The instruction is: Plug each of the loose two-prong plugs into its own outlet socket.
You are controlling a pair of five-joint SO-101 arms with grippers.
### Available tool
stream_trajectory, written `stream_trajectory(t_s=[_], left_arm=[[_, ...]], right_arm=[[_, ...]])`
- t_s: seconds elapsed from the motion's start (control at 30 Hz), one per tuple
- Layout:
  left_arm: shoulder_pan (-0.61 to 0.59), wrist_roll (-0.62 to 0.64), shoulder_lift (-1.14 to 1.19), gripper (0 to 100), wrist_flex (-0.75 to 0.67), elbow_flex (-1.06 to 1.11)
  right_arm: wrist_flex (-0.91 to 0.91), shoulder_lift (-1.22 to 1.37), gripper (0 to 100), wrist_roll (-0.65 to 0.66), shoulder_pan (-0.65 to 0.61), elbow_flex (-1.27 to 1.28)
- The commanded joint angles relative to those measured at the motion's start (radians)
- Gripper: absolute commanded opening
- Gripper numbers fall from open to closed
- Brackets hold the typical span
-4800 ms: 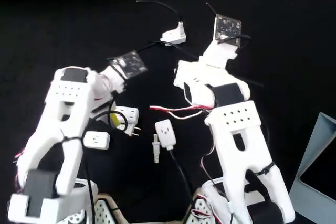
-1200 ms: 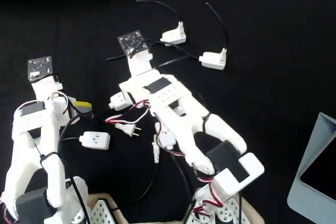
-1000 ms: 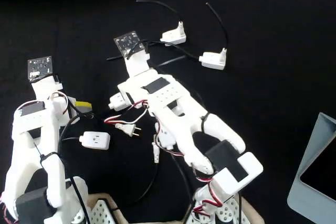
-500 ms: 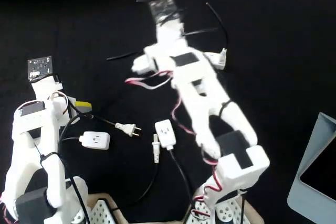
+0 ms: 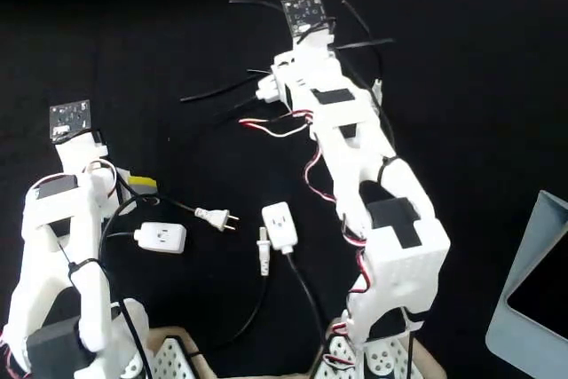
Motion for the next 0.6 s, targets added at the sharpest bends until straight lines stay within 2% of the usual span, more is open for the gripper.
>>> stream_trajectory(t_s=[0.0, 0.3, 0.57], left_arm=[[-0.010, 0.003, -0.032, 37, -0.015, -0.010], [-0.012, 0.003, -0.031, 37, -0.015, -0.010], [-0.012, 0.003, -0.031, 37, -0.015, -0.010]], right_arm=[[0.092, -0.108, 25.0, 0.008, 0.002, -0.045], [0.540, -0.355, 13.6, 0.006, -0.095, -0.044], [0.910, -0.426, 13.0, 0.006, -0.285, -0.042]])
